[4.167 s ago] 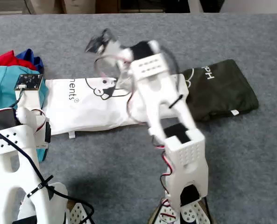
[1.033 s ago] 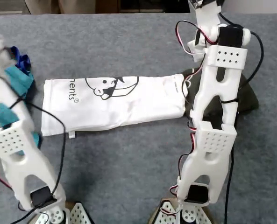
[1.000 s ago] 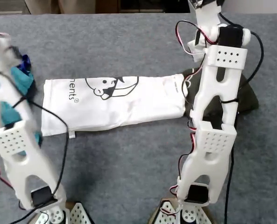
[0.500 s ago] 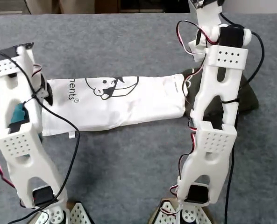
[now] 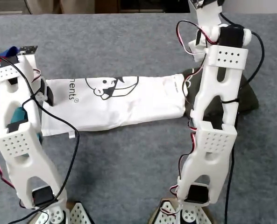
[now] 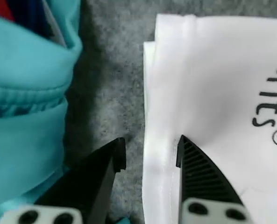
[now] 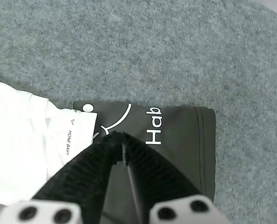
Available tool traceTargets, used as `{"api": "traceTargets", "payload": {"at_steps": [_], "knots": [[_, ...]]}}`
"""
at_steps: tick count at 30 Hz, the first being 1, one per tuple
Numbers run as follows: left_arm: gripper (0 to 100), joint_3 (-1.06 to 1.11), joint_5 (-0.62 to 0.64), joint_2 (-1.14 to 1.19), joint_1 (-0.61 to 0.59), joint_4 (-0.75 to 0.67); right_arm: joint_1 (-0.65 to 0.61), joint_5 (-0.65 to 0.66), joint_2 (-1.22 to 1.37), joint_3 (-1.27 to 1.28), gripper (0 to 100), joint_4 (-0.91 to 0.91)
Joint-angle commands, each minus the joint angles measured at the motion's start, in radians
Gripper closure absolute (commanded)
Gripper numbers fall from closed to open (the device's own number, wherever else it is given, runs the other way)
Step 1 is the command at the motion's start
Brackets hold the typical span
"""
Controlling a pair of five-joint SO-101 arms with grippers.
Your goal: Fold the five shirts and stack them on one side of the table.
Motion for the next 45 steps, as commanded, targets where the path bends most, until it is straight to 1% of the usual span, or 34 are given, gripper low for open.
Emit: {"api": "traceTargets", "payload": {"at_steps": [1,3,5,8,10,14,19,21,24,27,31,38,45], "knots": [[81,-0.003,-0.006,0.015,-0.011,-0.014,0.021,0.008,-0.024,-0.042,99.7,-0.021],[81,-0.003,0.002,0.033,-0.017,-0.041,0.021,0.008,-0.024,-0.042,99.7,-0.021],[81,-0.005,0.055,0.039,-0.018,-0.068,0.021,0.008,-0.022,-0.042,99.7,-0.029],[81,-0.031,0.098,0.053,-0.017,-0.068,0.021,0.008,-0.022,-0.042,99.7,-0.031],[81,-0.031,0.101,0.059,-0.017,-0.066,0.021,0.008,-0.022,-0.042,99.7,-0.031],[81,-0.038,0.103,0.064,-0.006,-0.008,0.03,0.008,-0.022,-0.042,99.7,-0.034],[81,-0.035,0.103,0.064,0.012,0.049,0.074,0.008,-0.024,-0.042,99.7,-0.058],[81,-0.025,0.106,0.068,0.031,0.052,0.087,0.005,-0.024,-0.042,99.7,-0.069],[81,-0.031,0.166,0.104,0.046,0.046,0.088,0.005,-0.022,-0.042,99.7,-0.071],[84,-0.094,0.203,0.154,0.048,0.058,0.088,0.005,-0.022,-0.042,99.7,-0.071],[90,-0.207,0.172,0.229,0.066,0.155,0.09,0.003,-0.024,-0.042,99.7,-0.071],[97,-0.439,0.158,0.367,0.066,0.27,0.087,0.0,-0.024,-0.042,99.7,-0.071],[98,-0.644,0.16,0.417,0.026,0.288,0.09,0.0,-0.027,-0.042,99.7,-0.071]]}}
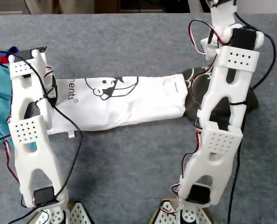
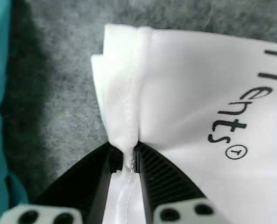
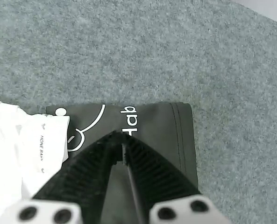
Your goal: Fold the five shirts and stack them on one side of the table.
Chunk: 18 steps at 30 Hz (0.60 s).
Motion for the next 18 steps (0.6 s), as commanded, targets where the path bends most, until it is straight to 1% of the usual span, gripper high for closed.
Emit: {"api": "traceTargets", "payload": {"at_steps": [1,3,7,14,18], "knots": [[98,-0.127,-0.006,0.01,-0.054,-0.002,0.016,0.0,-0.027,-0.042,99.7,-0.017],[98,-0.213,-0.008,0.01,-0.069,0.037,0.016,0.0,-0.028,-0.042,99.7,-0.017],[98,-0.288,-0.008,0.01,-0.118,0.04,0.044,0.0,-0.028,-0.064,99.7,-0.017],[98,-0.293,-0.008,-0.027,-0.175,0.04,0.12,-0.003,-0.024,-0.191,99.7,0.017],[98,-0.279,-0.006,-0.076,-0.141,0.04,0.131,-0.003,-0.024,-0.249,99.7,0.051]]}}
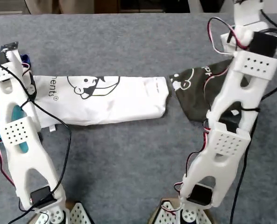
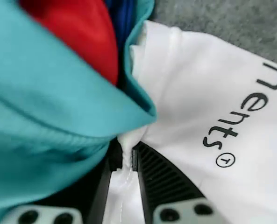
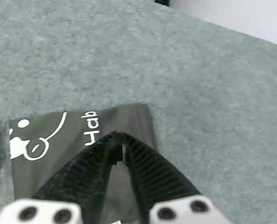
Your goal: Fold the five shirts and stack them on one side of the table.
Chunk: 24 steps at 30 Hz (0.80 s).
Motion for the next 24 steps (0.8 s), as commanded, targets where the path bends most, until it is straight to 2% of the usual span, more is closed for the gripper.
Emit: {"api": "traceTargets", "payload": {"at_steps": [1,6,10,15,19,24], "knots": [[98,-0.021,-0.002,-0.101,0.025,0.012,0.018,-0.003,-0.024,-0.079,99.7,0.029],[98,0.032,0.002,-0.196,0.18,0.012,0.019,-0.003,-0.027,-0.189,99.7,0.097],[98,0.124,0.006,-0.271,0.348,0.012,0.019,-0.003,-0.022,-0.298,99.7,0.149],[98,0.241,0.034,-0.329,0.571,0.009,0.064,-0.003,-0.03,-0.311,99.7,0.147],[98,0.238,0.095,-0.34,0.736,0.009,0.105,-0.003,-0.061,-0.309,99.7,0.135],[98,0.201,0.19,-0.329,0.878,0.009,0.11,-0.003,-0.074,-0.309,99.7,0.137]]}}
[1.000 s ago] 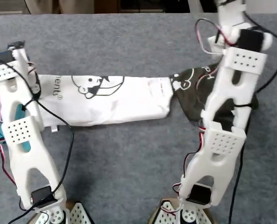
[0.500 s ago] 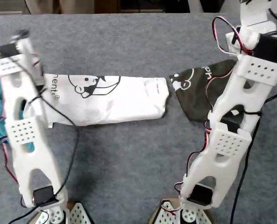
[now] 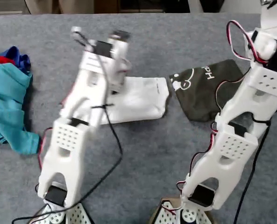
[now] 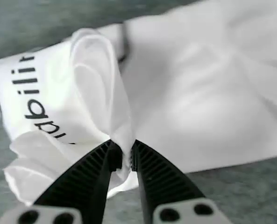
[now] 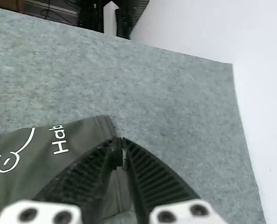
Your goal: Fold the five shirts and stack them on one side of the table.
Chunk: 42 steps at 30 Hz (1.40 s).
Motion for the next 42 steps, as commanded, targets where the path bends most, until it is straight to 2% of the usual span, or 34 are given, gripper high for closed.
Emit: {"api": "traceTargets", "payload": {"at_steps": [1,6,12,19,27,40,42], "knots": [[98,-0.051,0.049,-0.053,0.092,0.009,0.013,-0.003,-0.056,-0.033,99.7,0.0],[98,-0.098,0.115,-0.051,0.147,-0.054,0.013,-0.003,-0.059,-0.033,99.7,0.002],[98,-0.089,0.224,-0.033,0.15,-0.172,0.013,-0.003,-0.058,-0.033,99.7,0.002],[98,-0.098,0.328,0.035,0.173,-0.236,0.013,-0.003,-0.058,-0.033,99.7,0.002],[98,-0.098,0.334,0.05,0.242,-0.298,0.008,-0.003,-0.056,-0.031,99.7,0.005],[98,-0.095,0.331,0.076,0.265,-0.362,0.007,-0.003,-0.056,-0.031,99.7,0.006],[96,-0.092,0.327,0.087,0.256,-0.358,0.007,-0.003,-0.056,-0.031,99.7,0.006]]}}
